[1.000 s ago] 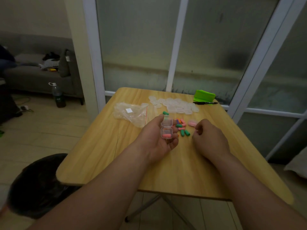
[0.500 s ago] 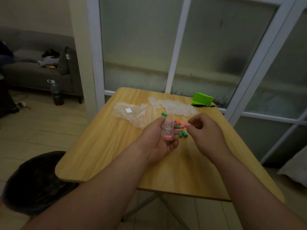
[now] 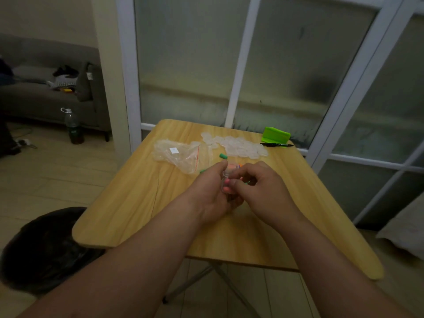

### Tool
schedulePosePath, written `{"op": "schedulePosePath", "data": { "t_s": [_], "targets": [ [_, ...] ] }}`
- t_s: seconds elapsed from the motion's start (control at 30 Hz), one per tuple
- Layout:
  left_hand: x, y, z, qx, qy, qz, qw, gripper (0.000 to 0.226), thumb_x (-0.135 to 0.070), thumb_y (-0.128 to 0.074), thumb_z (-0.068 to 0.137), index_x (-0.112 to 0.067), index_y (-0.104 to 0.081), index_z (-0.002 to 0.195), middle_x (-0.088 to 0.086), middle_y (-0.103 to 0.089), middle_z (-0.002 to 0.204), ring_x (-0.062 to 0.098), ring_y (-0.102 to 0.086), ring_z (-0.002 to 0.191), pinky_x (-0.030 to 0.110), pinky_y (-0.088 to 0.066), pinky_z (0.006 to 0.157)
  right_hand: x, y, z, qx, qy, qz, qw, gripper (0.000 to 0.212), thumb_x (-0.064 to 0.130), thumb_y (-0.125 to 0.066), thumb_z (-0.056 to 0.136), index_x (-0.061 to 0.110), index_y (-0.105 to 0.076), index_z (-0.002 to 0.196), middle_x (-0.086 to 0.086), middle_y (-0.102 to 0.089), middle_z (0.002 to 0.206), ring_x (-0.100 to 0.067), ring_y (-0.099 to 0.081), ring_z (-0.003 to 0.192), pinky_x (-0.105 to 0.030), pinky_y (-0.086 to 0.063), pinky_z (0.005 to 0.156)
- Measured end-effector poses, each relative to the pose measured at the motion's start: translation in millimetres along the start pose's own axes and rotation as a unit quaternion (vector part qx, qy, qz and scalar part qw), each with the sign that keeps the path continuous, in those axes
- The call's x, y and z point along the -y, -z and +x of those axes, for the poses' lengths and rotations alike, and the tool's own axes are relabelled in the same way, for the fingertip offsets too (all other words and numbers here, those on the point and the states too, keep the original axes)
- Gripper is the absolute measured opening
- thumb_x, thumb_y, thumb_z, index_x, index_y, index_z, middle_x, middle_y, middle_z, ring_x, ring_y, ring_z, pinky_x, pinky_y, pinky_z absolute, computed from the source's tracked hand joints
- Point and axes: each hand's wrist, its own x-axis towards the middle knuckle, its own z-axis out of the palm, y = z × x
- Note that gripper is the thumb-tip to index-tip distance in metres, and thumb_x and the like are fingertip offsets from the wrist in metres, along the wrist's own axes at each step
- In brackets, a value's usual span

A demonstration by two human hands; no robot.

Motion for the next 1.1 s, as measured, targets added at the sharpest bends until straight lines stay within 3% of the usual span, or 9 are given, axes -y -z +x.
{"op": "schedulePosePath", "data": {
  "t_s": [0.17,0.33,0.5,0.6,0.7,0.87,0.97,1.1],
  "targets": [
    [-1,-3,0,0.005,0.002,-0.007,1.0,0.057,-0.046,-0.035,0.111,-0.006,-0.055,0.148,0.007,-0.07,0.09,0.012,-0.067,0.056,0.023,-0.056,0.058,-1,-1,-1,0.013,0.007,-0.031,0.999,0.016,0.033,-0.087,0.085,0.041,-0.076,0.095,0.008,-0.056,0.096,-0.001,-0.058,0.087,-0.01,-0.039,0.071],
    [-1,-6,-4,0.011,0.007,-0.022,1.0,0.054,-0.043,-0.034,0.113,-0.005,-0.056,0.144,0.01,-0.073,0.088,0.012,-0.064,0.045,0.02,-0.053,0.049,-4,-1,0,0.013,0.007,-0.034,0.999,0.008,0.028,-0.085,0.087,0.033,-0.079,0.089,0.007,-0.056,0.095,0.0,-0.055,0.086,-0.009,-0.038,0.068],
    [-1,-3,1,0.016,0.003,0.002,1.0,0.055,-0.045,-0.034,0.112,-0.009,-0.052,0.149,0.003,-0.07,0.082,0.008,-0.057,0.047,0.024,-0.053,0.057,-7,1,-1,0.004,0.011,-0.018,1.0,0.009,0.024,-0.077,0.093,0.032,-0.08,0.096,0.006,-0.058,0.095,-0.002,-0.057,0.086,-0.013,-0.04,0.07],
    [-2,0,3,0.026,0.004,0.019,0.999,0.048,-0.048,-0.034,0.11,-0.014,-0.059,0.134,0.003,-0.06,0.078,0.012,-0.051,0.061,0.028,-0.047,0.062,-12,5,2,-0.046,0.008,0.01,0.999,0.014,0.018,-0.07,0.097,0.031,-0.075,0.099,0.008,-0.065,0.097,-0.003,-0.061,0.09,-0.025,-0.049,0.079],
    [-3,1,3,0.033,0.01,0.032,0.999,0.045,-0.05,-0.033,0.11,-0.014,-0.057,0.122,0.003,-0.054,0.073,0.013,-0.047,0.059,0.028,-0.043,0.062,-16,7,4,-0.059,-0.015,0.024,0.998,0.015,0.017,-0.065,0.101,0.028,-0.072,0.11,0.008,-0.07,0.105,-0.006,-0.064,0.097,-0.035,-0.055,0.087],
    [-3,-1,-1,0.035,0.014,0.04,0.999,0.051,-0.054,-0.033,0.109,-0.015,-0.063,0.124,0.006,-0.061,0.085,0.016,-0.052,0.068,0.029,-0.046,0.065,-12,4,1,0.0,-0.012,0.03,0.999,0.031,0.024,-0.06,0.105,0.032,-0.069,0.133,0.012,-0.066,0.122,0.001,-0.06,0.109,-0.026,-0.049,0.092],
    [-4,0,1,0.028,0.012,0.036,0.999,0.056,-0.055,-0.032,0.109,-0.013,-0.064,0.128,0.007,-0.067,0.089,0.016,-0.058,0.072,0.03,-0.048,0.07,-9,3,-1,-0.004,0.009,0.02,1.0,0.023,0.035,-0.064,0.105,0.036,-0.072,0.127,0.016,-0.067,0.119,0.002,-0.061,0.11,-0.025,-0.05,0.091],
    [-8,3,4,0.027,0.014,0.002,1.0,0.058,-0.052,-0.035,0.109,-0.007,-0.056,0.139,0.006,-0.067,0.083,0.014,-0.064,0.064,0.029,-0.054,0.07,-2,5,-7,-0.002,0.033,0.023,0.999,0.015,0.044,-0.072,0.098,0.037,-0.075,0.11,0.018,-0.067,0.111,0.0,-0.062,0.108,-0.023,-0.047,0.086]
  ]
}}
